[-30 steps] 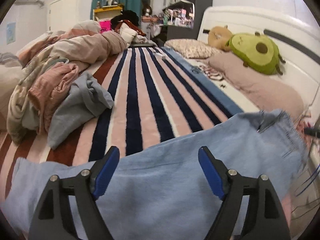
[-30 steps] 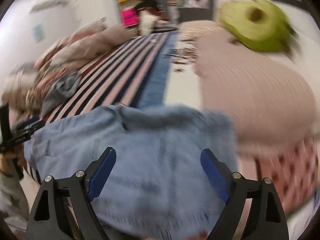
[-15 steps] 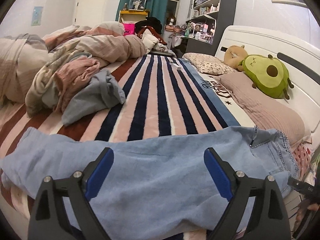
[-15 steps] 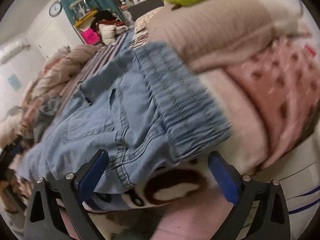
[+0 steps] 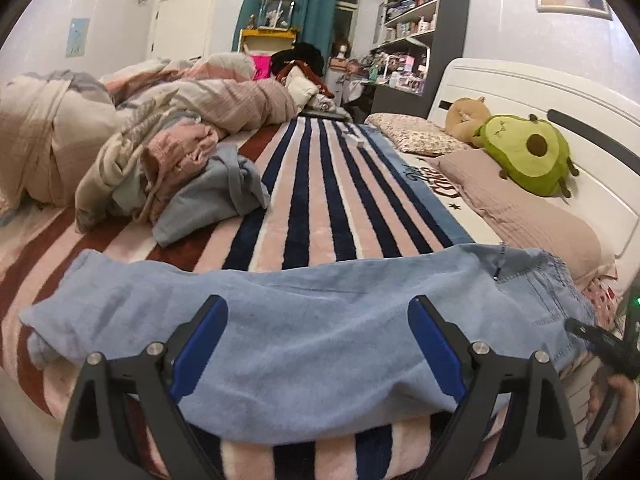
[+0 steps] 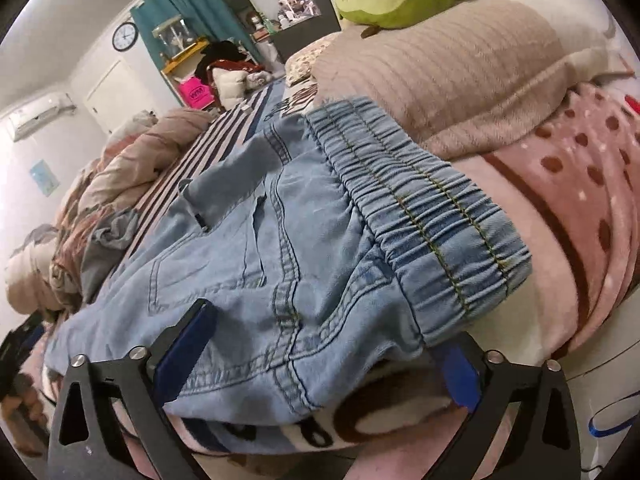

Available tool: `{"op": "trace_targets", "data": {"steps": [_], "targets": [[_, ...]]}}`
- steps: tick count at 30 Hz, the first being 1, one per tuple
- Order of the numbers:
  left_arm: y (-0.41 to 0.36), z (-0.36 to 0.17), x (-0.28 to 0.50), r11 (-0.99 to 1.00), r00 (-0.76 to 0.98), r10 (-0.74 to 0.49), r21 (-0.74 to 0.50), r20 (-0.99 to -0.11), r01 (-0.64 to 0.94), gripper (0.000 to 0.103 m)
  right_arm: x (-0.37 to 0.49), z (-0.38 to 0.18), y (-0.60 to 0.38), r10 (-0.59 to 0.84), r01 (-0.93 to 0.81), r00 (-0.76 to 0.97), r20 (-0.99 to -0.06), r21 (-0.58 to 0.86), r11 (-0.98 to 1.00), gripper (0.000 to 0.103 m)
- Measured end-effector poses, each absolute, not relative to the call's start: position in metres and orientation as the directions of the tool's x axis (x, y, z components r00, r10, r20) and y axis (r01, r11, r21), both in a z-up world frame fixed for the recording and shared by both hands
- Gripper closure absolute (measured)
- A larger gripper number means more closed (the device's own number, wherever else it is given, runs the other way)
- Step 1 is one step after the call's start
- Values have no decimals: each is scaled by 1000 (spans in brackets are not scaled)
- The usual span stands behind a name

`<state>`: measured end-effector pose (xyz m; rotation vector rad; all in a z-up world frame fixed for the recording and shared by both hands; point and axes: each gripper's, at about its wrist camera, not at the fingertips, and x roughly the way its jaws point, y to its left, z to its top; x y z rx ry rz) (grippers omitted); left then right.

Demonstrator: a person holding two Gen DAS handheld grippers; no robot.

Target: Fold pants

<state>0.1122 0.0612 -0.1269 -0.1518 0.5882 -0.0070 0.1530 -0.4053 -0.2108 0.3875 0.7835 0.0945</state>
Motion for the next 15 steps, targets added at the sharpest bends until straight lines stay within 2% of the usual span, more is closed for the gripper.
{"op": "trace_targets", "data": {"steps": [3,8,15], "targets": [[65,-124,105,990,833,-50,-137,-551,-31,13,152,-196,-398,173,43,735,-656,299,953,48],[68,-124,102,989,834,-63,-147,-548,-22,13,153,-170,-373,115,-7,770,-628,172,985,70],[75,-124,99,986,840,-77,-167,-537,-16,13,160,-137,-331,126,-93,804,-582,87,992,77]]}}
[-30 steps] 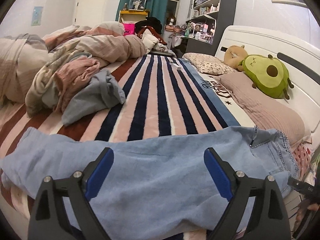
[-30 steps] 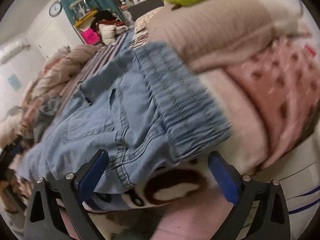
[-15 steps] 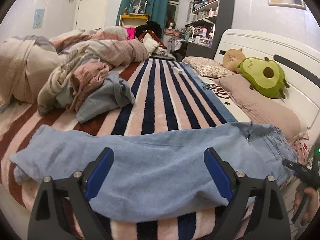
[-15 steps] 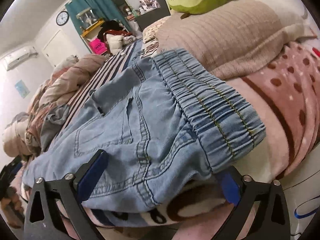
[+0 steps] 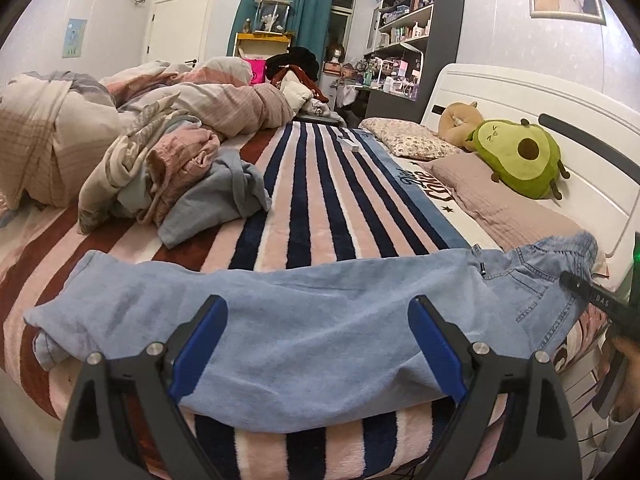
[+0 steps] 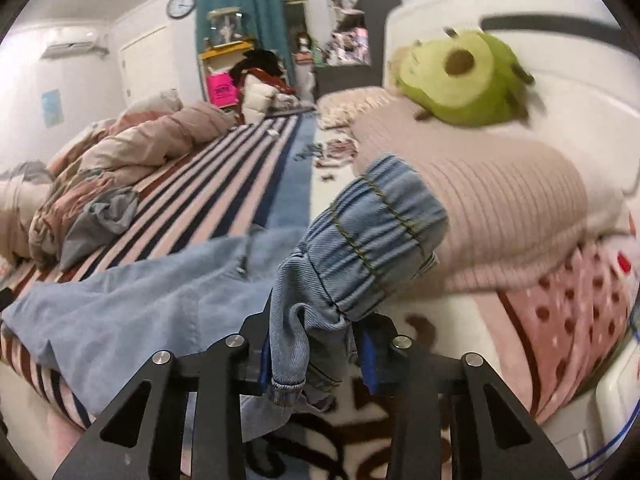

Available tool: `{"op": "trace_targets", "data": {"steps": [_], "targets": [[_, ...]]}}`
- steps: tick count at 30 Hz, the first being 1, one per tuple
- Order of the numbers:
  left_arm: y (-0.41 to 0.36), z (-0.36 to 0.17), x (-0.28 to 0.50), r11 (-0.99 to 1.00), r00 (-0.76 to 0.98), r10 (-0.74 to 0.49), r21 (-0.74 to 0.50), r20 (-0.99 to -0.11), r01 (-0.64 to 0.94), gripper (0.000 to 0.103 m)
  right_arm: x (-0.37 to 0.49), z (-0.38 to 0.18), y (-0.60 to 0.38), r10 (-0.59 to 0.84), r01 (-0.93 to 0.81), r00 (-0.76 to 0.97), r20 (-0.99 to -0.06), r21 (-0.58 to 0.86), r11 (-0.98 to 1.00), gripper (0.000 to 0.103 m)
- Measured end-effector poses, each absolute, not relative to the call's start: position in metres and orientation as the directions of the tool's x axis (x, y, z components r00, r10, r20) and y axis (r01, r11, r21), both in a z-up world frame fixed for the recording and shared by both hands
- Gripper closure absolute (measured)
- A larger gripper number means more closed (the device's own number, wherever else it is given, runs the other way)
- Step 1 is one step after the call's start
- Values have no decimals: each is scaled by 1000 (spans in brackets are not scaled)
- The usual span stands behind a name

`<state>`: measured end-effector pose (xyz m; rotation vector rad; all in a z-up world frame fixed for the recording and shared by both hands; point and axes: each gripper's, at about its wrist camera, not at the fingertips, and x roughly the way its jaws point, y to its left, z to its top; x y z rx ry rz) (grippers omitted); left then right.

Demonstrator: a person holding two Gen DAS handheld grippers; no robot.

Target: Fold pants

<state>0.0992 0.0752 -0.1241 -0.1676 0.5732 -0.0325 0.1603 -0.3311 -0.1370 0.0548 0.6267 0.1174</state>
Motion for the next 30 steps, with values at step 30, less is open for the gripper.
{"op": "trace_targets", "data": {"steps": [30], "targets": [[150,-148,70,957,846,-76,-276,-527,-86,13,150,-131,-78,498,-684,577,-647,-50,728,89]]}}
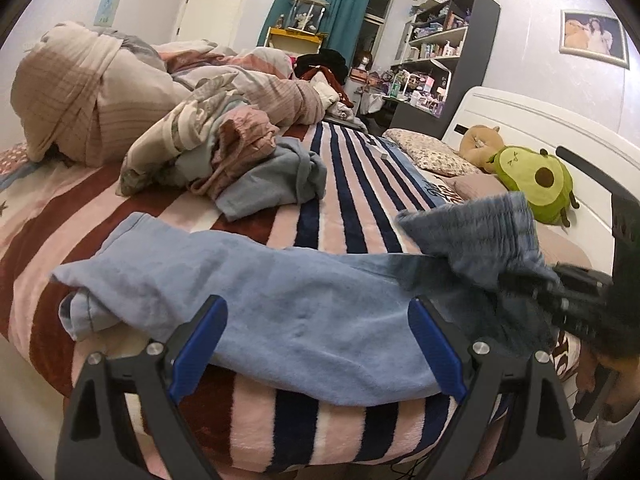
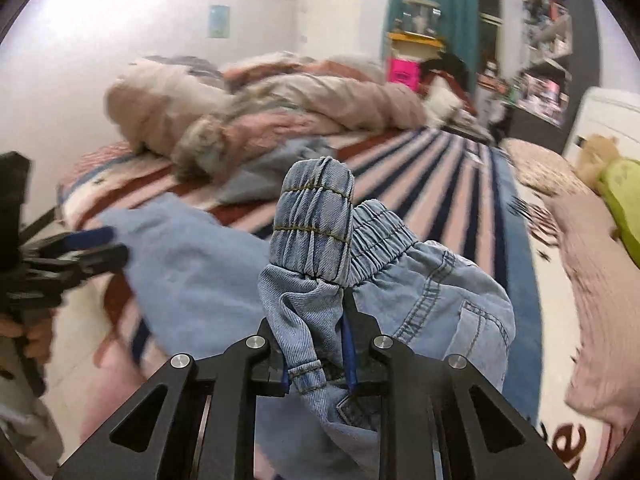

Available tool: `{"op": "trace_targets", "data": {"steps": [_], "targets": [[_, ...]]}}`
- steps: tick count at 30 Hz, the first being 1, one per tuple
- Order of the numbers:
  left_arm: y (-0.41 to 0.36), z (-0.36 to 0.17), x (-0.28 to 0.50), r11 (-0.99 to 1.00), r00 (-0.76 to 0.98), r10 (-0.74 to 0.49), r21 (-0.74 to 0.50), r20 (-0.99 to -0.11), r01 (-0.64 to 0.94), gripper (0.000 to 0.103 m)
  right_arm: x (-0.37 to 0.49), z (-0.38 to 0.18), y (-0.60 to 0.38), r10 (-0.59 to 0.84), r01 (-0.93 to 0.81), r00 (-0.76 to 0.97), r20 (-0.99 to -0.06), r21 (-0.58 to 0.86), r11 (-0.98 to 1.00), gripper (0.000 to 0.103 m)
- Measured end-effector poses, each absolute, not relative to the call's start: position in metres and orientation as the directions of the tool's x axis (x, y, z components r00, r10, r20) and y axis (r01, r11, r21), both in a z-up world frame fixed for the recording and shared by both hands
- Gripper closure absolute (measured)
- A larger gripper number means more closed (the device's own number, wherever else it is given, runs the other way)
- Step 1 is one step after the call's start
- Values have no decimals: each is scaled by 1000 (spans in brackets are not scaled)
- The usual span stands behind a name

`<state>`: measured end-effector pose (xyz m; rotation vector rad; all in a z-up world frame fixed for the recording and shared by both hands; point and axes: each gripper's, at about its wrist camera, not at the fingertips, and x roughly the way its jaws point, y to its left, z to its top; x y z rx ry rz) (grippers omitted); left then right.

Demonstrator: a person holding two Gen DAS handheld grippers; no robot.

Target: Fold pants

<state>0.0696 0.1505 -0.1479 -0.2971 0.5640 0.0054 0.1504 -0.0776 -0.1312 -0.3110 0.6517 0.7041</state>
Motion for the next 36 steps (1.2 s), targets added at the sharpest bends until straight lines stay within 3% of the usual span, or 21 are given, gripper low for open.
{"op": "trace_targets", "data": {"steps": [4,13,14,15,17,23,30,36], "targets": [[152,-150,69,945,847,-118,-320,-519,-65,13,140,-163,-57,435,-729,530,-728,-129,672,88],[127,-154,79,908,807,-294,-414,-513,67,13,135,-183,-69,471,-747,453,-757,-34,664,74],[123,-155,82,900,798,-317,-428,-512,82,13,133,-177,-75,502,-752,439,-745,2,660,62],[117,-156,85,889,786,-349,-447,-510,104,13,130,-170,-84,554,-762,412,-723,61,645,42],[107,-158,90,869,768,-395,-475,-504,136,12,125,-154,-103,622,-761,394,-676,140,634,27],[80,-168,119,876,718,-391,-473,-576,97,12,117,-123,-164,579,-668,539,-612,109,736,27],[62,-186,147,870,682,-392,-489,-617,57,14,124,-146,-218,493,-560,562,-665,134,818,21],[57,-195,172,887,650,-355,-461,-672,8,49,142,-183,-246,526,-499,502,-686,267,824,21]]}}
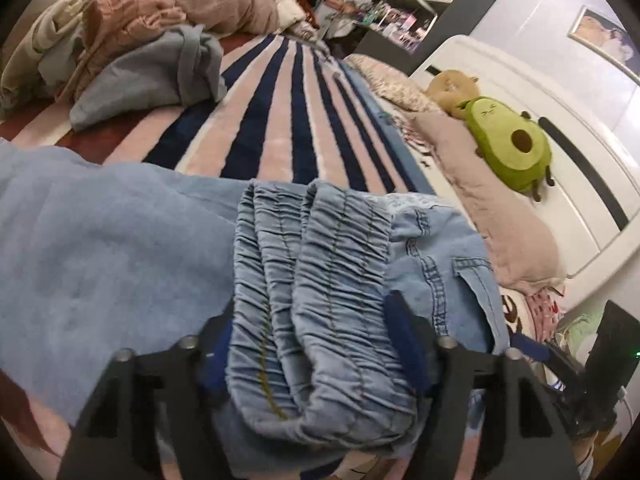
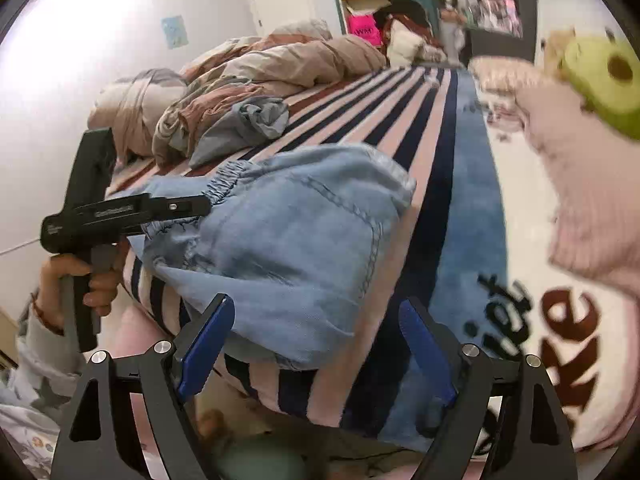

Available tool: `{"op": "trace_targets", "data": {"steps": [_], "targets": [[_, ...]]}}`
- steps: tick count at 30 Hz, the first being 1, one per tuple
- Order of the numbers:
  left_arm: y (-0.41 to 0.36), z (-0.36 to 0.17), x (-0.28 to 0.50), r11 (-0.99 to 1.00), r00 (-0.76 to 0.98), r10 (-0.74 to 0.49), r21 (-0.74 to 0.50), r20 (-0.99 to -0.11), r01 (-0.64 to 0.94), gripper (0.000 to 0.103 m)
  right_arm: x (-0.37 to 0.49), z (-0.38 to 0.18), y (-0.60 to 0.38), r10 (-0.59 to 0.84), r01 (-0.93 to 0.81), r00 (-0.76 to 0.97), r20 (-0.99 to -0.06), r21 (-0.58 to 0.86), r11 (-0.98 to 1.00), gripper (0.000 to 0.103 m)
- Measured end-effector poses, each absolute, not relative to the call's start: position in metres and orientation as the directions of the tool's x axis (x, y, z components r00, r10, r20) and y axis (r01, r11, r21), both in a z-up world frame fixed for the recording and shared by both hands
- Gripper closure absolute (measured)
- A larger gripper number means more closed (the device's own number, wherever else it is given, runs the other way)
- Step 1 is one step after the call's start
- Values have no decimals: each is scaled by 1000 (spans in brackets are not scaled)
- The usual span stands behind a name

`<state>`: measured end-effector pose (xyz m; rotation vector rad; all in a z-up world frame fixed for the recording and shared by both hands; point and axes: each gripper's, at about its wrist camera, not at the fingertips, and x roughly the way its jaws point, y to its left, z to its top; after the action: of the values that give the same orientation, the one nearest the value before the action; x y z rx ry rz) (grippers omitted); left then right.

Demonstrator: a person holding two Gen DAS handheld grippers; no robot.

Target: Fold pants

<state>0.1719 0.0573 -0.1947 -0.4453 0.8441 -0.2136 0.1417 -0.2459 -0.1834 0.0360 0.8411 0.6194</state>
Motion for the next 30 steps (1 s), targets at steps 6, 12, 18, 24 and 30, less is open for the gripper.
{"op": "trace_targets", "data": {"steps": [6,12,18,24,30], "targets": [[65,-168,155,895,708,-349,-442,-614,58,85,163,-201,-259,597,-427,469,-651,424,798,21],[91,-152,150,946,765,-181,-322,-618,-37,85,175,-201,-258,640,-417,438,-631,488,767,21],[117,-183,149,929,712,-206,-363,-671,-73,53,196,-212,-243,669,-384,395,-629,549,742,21],[152,-168,123,937,771,-107,-324,-628,-134,31,221,-227,-223,710,-352,313,-631,617,703,21],[179,-177,106,927,766,-77,-329,-638,-180,29,222,-231,-188,697,-394,255,-671,586,708,71]]}}
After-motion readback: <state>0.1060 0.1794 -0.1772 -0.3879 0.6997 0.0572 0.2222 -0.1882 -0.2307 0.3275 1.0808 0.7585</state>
